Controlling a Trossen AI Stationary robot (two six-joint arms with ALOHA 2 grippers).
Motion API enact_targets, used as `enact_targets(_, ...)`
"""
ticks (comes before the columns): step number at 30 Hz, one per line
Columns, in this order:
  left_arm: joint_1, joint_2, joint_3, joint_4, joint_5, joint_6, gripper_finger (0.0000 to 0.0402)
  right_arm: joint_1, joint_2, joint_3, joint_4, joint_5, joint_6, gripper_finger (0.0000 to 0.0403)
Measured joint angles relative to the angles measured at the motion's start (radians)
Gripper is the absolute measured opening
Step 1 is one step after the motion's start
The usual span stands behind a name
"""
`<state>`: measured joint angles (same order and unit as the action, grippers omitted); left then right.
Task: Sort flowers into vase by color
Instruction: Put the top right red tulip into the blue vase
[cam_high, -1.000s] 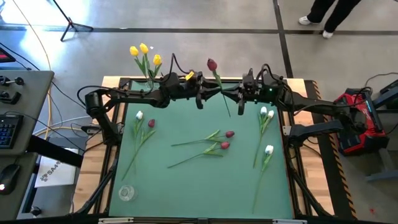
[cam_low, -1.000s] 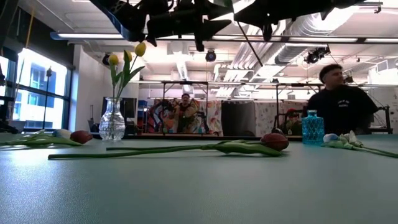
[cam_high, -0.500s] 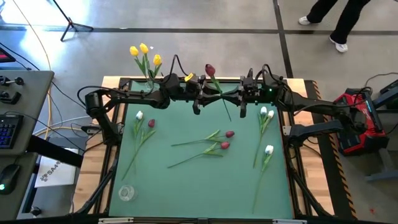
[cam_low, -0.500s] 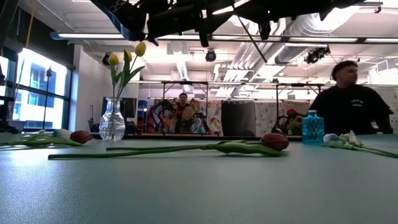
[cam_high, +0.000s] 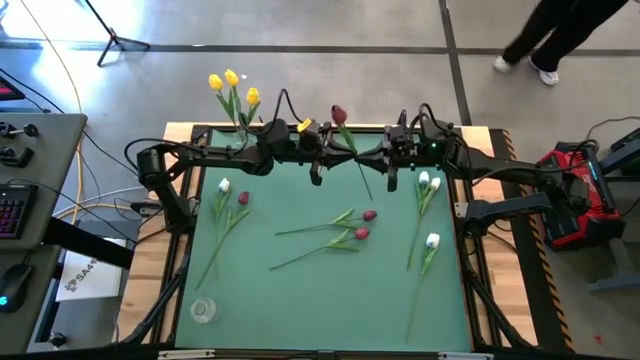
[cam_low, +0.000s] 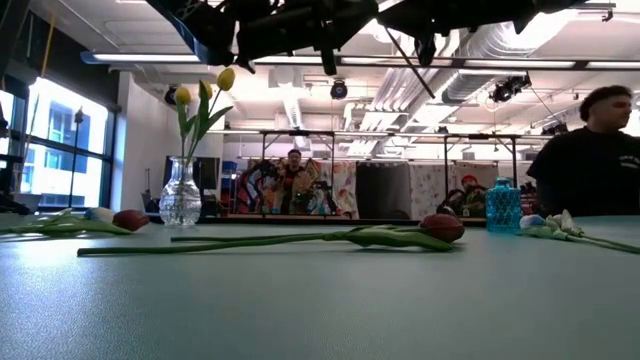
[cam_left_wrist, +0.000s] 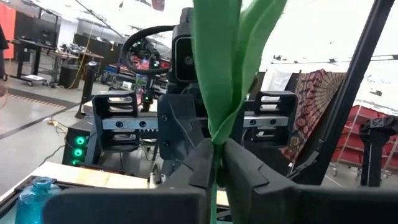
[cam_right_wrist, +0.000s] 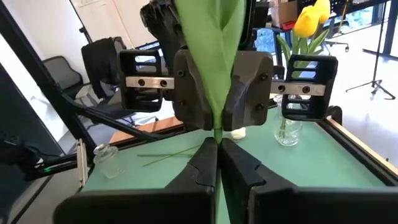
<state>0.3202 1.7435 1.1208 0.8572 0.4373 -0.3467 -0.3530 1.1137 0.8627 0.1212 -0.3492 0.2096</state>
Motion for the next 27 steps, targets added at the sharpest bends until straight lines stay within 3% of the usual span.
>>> enact_targets(6, 0.0, 0.0, -0.001, -0.005, 0.0, -0.003, 0.0003, 0.0, 0.0, 0.0, -0.008, 0.0, 0.027, 0.0005)
enact_targets(10, 0.0, -0.001, -0.001, -0.008, -0.002, 0.002, 0.0001, -0.008, -0.001, 0.0, -0.04, 0.001, 0.074, 0.0038)
enact_targets(18, 0.005, -0.002, 0.0, -0.153, -0.01, 0.092, 0.0001, -0.11, -0.073, 0.0, -0.384, 0.046, 0.264, 0.0122)
enact_targets(23, -0.004, -0.002, -0.001, -0.282, -0.064, 0.172, 0.0, -0.122, -0.13, 0.0, -0.421, 0.154, 0.182, 0.0125)
enact_targets(27, -0.007, -0.002, -0.001, -0.317, -0.122, 0.194, 0.0, -0.104, -0.155, 0.0, -0.377, 0.2, -0.003, 0.0126)
